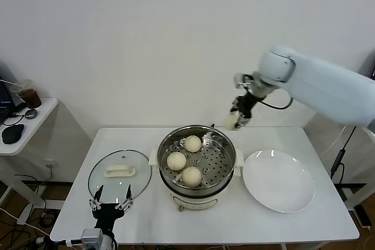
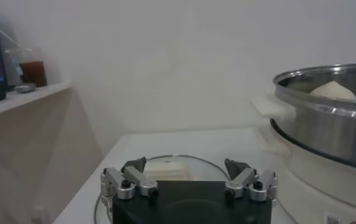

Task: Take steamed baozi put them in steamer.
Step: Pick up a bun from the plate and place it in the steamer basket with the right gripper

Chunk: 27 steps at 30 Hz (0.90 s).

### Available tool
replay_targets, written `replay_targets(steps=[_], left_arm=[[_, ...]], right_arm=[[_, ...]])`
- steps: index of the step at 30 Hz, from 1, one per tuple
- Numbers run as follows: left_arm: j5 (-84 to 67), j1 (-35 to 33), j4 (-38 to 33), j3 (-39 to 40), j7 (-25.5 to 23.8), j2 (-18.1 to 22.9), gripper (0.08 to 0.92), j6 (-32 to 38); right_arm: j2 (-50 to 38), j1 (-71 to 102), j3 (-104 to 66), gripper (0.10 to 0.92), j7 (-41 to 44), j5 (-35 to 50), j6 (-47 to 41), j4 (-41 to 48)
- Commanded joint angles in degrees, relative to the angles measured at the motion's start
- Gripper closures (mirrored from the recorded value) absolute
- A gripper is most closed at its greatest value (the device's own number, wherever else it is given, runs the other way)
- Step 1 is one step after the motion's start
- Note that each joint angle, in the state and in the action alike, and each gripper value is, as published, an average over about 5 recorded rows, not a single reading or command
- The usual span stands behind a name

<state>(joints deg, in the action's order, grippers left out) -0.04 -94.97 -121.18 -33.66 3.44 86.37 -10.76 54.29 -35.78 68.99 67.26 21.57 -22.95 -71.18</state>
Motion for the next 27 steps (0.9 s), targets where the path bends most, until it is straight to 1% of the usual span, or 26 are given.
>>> replay_targets(steps=[1,9,16,27], left_arm=[[-0.09,-0.01,-0.83,0.03,0.01,-0.19,0.177,-0.1],[-0.14,-0.05,-0.63,-0.21,0.04,-0.27,0.177,-0.09],[-0.16,0.05,-0.61,-0.14,0.01,0.02,0.177,-0.1],[-0.35,0.28,-0.77,-0.08,-0.11,0.22,0.177,-0.13]], right_arm=[[9.3,-5.03,8.88,0.474,-1.44,8.98,-5.12,-2.41],[7.97,-0.51,9.64,0.474,-2.95,6.13,-6.21,-3.82],[8.3,2.16,8.8,0.474,-4.68,5.25,-7.09,-4.0],[7.55,5.2,9.21,0.474,-6.01,0.78,-7.34,-4.22]])
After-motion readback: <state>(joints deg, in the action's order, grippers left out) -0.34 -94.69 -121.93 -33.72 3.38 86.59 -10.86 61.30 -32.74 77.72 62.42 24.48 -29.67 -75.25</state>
